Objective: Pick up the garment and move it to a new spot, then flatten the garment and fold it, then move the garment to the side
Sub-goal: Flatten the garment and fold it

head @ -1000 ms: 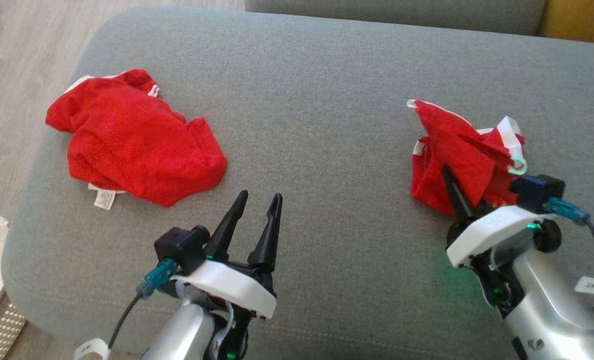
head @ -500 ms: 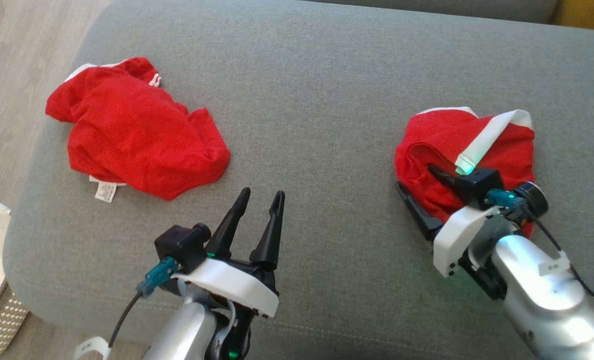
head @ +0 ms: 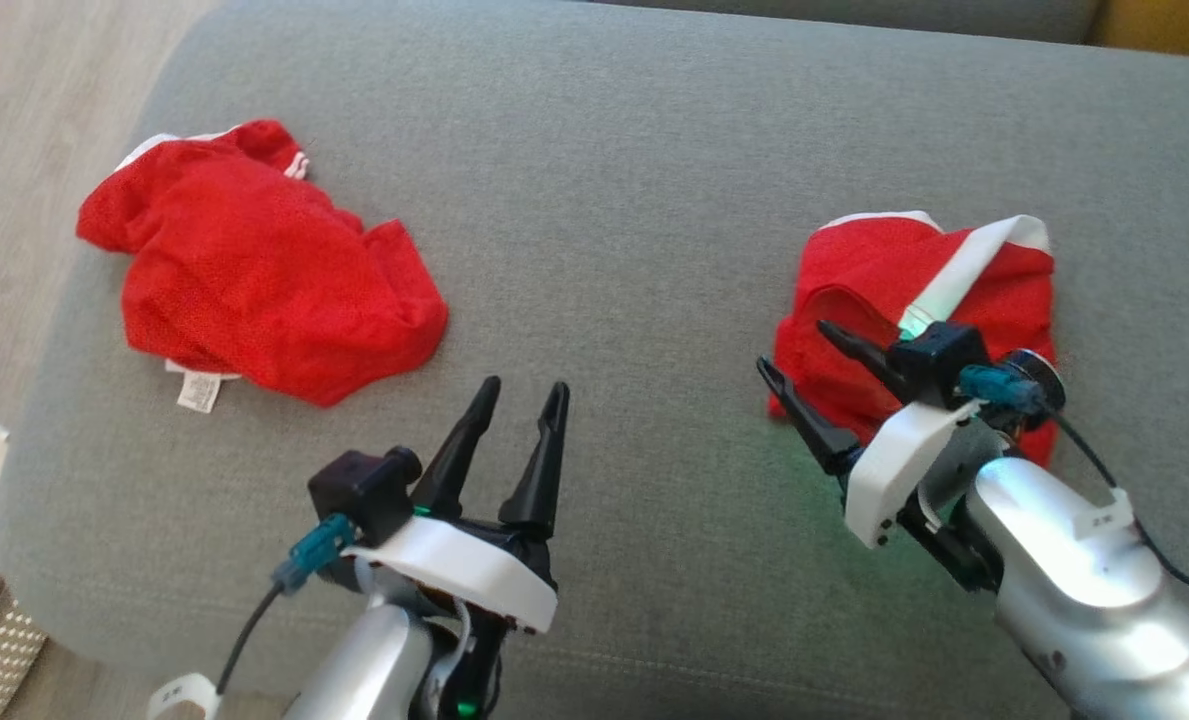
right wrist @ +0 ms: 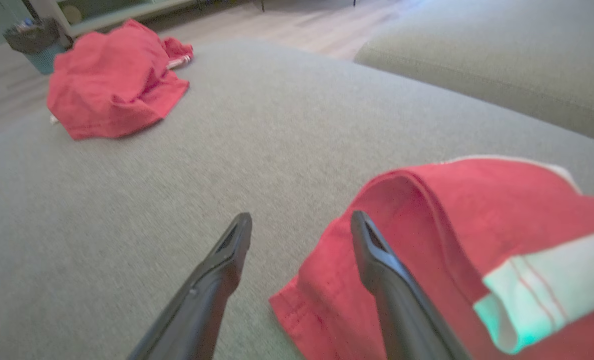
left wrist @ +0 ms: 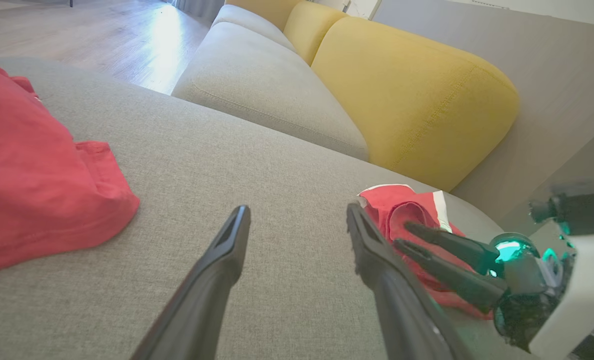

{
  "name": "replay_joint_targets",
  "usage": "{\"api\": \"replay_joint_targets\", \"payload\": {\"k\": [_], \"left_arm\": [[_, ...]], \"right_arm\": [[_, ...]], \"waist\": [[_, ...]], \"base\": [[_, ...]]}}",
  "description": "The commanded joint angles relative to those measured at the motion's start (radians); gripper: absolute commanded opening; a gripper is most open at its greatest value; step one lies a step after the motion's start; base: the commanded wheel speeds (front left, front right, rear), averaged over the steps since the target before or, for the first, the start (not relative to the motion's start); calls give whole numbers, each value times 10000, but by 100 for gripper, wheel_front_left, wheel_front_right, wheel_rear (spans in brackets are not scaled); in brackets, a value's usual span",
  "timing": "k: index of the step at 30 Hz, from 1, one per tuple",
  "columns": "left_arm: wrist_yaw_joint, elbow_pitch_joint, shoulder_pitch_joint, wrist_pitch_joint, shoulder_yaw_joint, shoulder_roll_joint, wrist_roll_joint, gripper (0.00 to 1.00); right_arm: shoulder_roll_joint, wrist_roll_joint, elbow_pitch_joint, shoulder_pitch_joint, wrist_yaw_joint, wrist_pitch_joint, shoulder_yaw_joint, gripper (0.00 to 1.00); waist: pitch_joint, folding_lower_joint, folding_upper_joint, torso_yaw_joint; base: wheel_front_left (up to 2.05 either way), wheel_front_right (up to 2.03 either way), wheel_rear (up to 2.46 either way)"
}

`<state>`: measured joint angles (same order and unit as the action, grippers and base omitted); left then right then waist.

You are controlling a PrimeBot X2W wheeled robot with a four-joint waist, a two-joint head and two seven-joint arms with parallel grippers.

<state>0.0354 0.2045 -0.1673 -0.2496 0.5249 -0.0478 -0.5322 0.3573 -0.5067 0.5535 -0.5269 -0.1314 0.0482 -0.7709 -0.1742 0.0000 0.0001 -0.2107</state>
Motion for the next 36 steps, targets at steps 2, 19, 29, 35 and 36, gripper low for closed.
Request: {"api": "replay_joint_targets", "payload": {"k": [2, 19, 29, 35, 36], "left_arm": [[43, -276, -343, -122, -459, -24, 23, 100], [-131, -985, -291, -122, -1441, -24, 186, 100], [-320, -906, 119, -122, -1364, -24, 264, 100], [-346, -927, -11, -122, -1176, -24, 230, 100], [-344, -926, -47, -122, -1145, -24, 224, 100]], "right_arm": [[163, -229, -539, -61, 7, 313, 78, 100], [-992, 2381, -2012, 2709, 7, 2071, 5928, 100], [-1929, 3445, -3005, 3920, 7, 2122, 6999, 100], [-1831, 3430, -3087, 3613, 7, 1894, 6713, 0], [-1807, 3399, -3047, 3530, 7, 1843, 6641, 0]], "waist": [[49, 0, -1, 172], [412, 0, -1, 1295], [369, 0, -1, 1477], [107, 0, -1, 1267], [35, 0, -1, 1201]], "base": [[0, 0, 0], [0, 0, 0], [0, 0, 0], [0, 0, 0], [0, 0, 0]]}}
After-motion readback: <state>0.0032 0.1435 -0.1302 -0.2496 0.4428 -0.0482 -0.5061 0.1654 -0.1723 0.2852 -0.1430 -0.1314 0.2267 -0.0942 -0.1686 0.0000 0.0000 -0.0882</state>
